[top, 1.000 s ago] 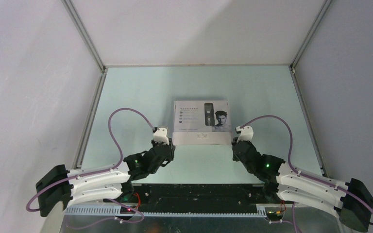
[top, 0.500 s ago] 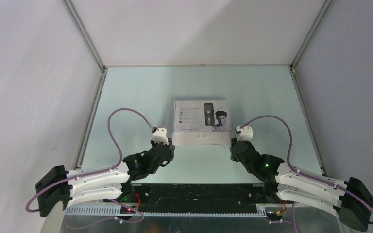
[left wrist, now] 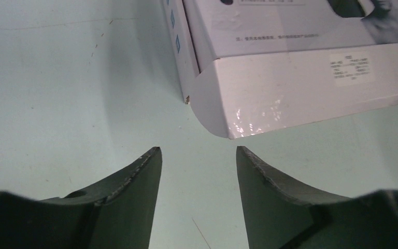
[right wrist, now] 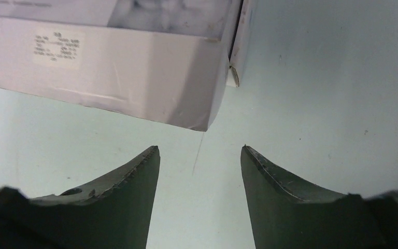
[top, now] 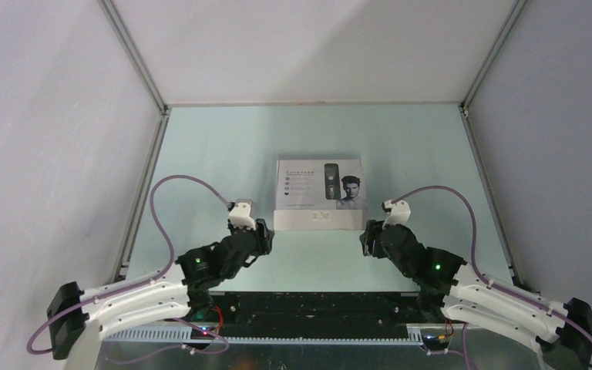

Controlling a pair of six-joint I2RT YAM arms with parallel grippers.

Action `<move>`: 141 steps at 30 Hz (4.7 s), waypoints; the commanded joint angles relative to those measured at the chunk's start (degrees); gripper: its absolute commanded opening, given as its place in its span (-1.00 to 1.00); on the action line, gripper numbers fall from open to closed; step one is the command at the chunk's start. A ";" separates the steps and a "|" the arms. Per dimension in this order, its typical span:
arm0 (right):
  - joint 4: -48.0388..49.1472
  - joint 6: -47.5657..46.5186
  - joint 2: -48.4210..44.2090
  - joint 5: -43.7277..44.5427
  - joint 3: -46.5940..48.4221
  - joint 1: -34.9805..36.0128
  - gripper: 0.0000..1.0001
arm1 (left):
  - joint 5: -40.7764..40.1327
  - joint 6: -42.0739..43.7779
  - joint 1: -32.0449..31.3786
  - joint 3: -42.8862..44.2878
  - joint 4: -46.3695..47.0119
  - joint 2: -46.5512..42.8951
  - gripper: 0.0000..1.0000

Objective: Sort the hair-cutting tools

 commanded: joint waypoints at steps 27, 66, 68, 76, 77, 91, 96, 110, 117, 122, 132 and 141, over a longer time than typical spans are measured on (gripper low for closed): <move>-2.02 1.90 5.42 -19.91 7.10 -20.46 0.31 | 33.54 -7.89 17.00 10.75 5.14 17.08 0.34; -1.48 2.77 4.91 -19.69 6.75 -20.56 0.26 | 24.22 -6.21 17.05 7.30 4.20 19.11 0.28; -1.01 2.91 4.78 -19.70 6.74 -20.56 0.25 | 23.90 -6.19 17.00 7.01 4.24 19.41 0.28; 2.77 3.37 4.71 -17.70 6.74 -20.65 0.12 | 23.73 -6.04 16.99 6.69 4.53 19.77 0.28; 3.44 3.35 5.73 -17.58 6.74 -20.89 0.10 | 23.73 -6.01 17.00 6.65 4.54 19.77 0.28; 4.65 6.82 13.28 -17.95 3.00 -23.56 -0.24 | 23.66 -5.96 17.02 6.44 4.44 18.91 0.28; 4.48 6.46 12.05 -18.14 2.79 -24.55 -0.24 | 23.45 -5.82 17.02 6.58 4.60 18.92 0.28; 8.50 4.87 13.23 -25.02 2.79 -25.27 -0.25 | 19.84 -4.97 17.05 6.23 4.29 21.21 0.20; 10.03 3.67 13.85 -26.01 2.74 -25.25 -0.20 | 18.40 -5.18 17.88 4.54 6.24 23.35 0.13; 13.69 3.85 19.94 -26.45 1.41 -26.61 -0.20 | 18.03 -5.49 19.24 3.75 8.68 27.29 0.10; 21.37 4.12 32.62 -27.08 0.25 -30.30 -0.25 | 18.80 -7.45 22.44 3.61 14.42 33.08 0.09; 19.77 4.04 29.88 -28.95 0.24 -30.80 -0.26 | 19.94 -7.79 23.91 2.77 12.82 25.66 0.14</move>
